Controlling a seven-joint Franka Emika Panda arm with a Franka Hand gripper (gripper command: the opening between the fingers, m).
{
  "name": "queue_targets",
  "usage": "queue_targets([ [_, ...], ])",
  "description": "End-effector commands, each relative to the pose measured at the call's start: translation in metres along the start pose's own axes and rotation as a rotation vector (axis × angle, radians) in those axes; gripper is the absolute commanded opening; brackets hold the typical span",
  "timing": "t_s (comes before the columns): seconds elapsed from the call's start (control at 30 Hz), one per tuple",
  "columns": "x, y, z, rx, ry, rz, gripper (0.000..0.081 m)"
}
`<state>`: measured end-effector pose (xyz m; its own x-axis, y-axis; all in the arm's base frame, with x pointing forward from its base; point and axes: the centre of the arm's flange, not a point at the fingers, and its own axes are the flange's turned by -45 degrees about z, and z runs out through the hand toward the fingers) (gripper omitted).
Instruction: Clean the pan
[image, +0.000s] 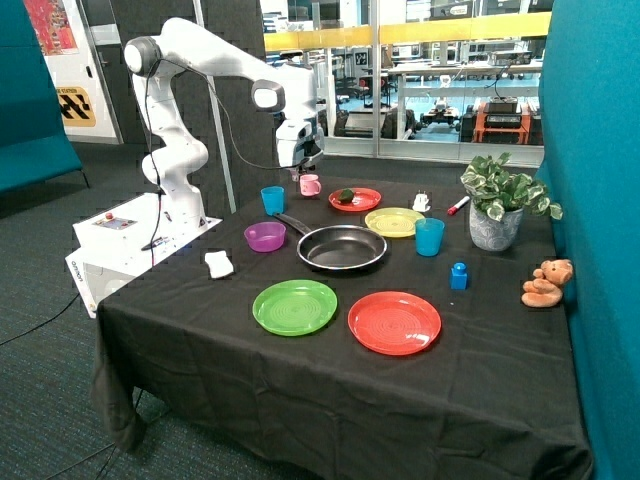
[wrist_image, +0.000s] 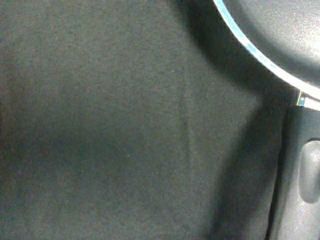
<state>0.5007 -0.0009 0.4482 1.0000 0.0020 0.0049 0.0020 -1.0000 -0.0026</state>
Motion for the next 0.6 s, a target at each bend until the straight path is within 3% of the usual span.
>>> queue_targets([
  [0.0,-0.001,-0.001,-0.002,-0.0027,-0.0049,0.029,0.0808],
  [0.07,-0.004,0.000,-0.001,-0.0027,-0.0049,0.039,0.0808],
  [0.13,-0.006,0.001,-0.001,-0.0027,-0.0049,0.045,0.0422],
  [0.17,-0.008,0.001,-0.001,-0.0027,-0.0049,0.048,0.0316],
  [0.2,-0.009,0.002,0.000,-0.0027,-0.0049,0.052,0.0263],
  [0.3,-0.012,0.003,0.000,-0.0027,-0.0049,0.062,0.0218],
  [0.57,-0.021,0.010,0.003,-0.0029,-0.0048,0.120,0.0212],
])
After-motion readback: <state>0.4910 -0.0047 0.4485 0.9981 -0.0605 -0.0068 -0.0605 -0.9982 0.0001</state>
